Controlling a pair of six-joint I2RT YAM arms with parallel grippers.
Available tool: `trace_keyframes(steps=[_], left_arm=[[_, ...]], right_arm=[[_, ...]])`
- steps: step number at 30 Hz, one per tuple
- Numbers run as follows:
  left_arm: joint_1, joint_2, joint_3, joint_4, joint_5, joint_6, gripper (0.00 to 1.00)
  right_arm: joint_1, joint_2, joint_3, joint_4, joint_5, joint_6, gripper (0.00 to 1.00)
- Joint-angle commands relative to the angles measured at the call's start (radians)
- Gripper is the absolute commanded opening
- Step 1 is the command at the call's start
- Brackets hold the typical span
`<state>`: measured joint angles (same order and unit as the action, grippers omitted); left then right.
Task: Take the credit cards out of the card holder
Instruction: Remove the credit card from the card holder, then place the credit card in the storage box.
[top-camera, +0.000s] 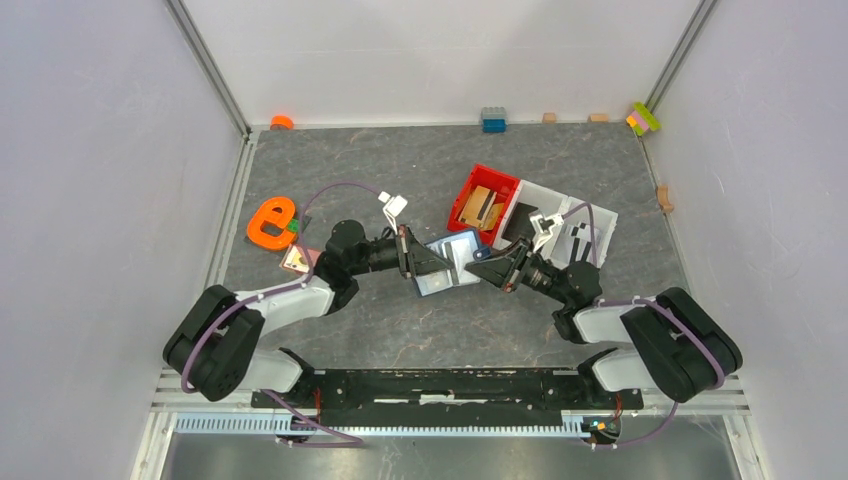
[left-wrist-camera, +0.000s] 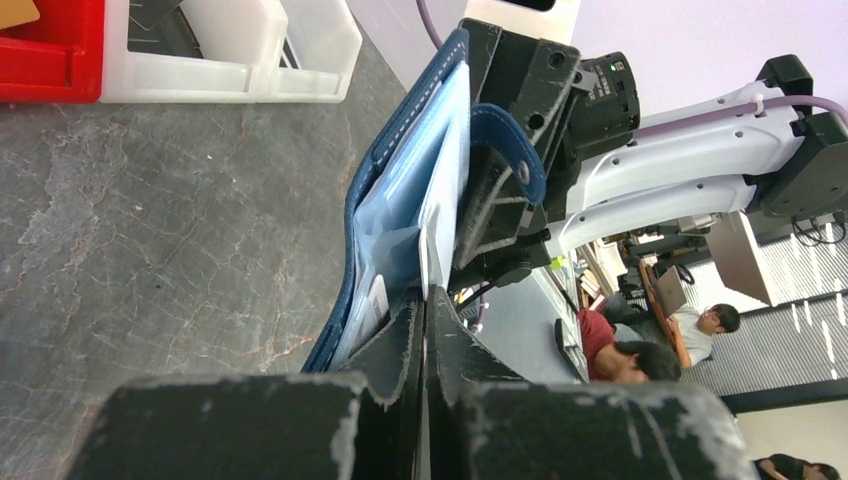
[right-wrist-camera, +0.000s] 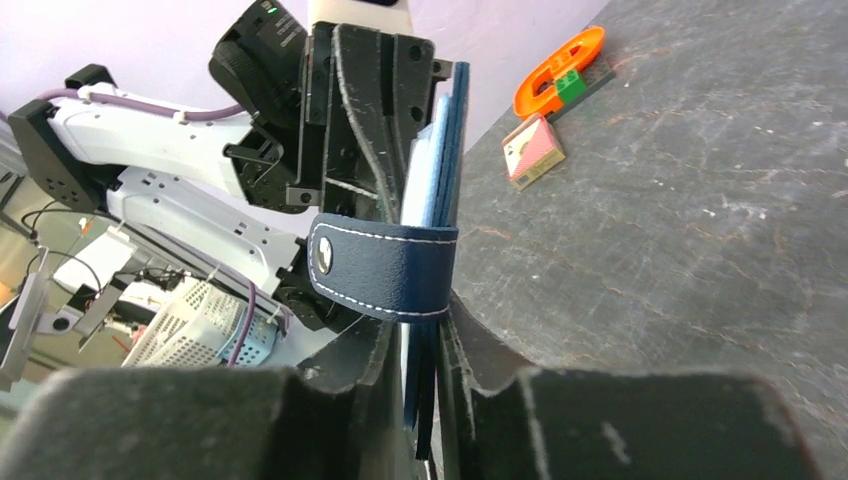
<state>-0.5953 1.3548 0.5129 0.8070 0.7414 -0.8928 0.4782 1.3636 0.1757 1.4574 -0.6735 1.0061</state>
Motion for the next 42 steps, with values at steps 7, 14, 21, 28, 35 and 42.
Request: trace_keyframes(steps=[7, 14, 21, 28, 35, 42], left_arm=[[0.031, 0.015, 0.013, -0.058, -0.029, 0.002, 0.02], [0.047, 0.016, 0.008, -0.058, -0.032, -0.007, 0.02], [0.070, -0.023, -0.017, -0.058, -0.052, -0.008, 0.02], [0.082, -0.178, -0.048, -0.192, -0.169, 0.083, 0.02], [0.081, -0.248, -0.068, -0.223, -0.220, 0.111, 0.02], [0.081, -0.224, -0.062, -0.209, -0.200, 0.100, 0.02]], right_arm=[[-0.080, 0.034, -0.060, 0.283, 0.008, 0.129, 0.09], [-0.113, 0.050, -0.084, 0.314, 0.018, 0.156, 0.08], [-0.143, -0.017, -0.097, 0.066, 0.068, 0.052, 0.05], [-0.142, -0.048, -0.056, -0.245, 0.141, -0.109, 0.06], [-0.097, 0.074, -0.017, -0.250, 0.144, -0.121, 0.09], [-0.053, 0.072, 0.025, -0.444, 0.267, -0.227, 0.40]])
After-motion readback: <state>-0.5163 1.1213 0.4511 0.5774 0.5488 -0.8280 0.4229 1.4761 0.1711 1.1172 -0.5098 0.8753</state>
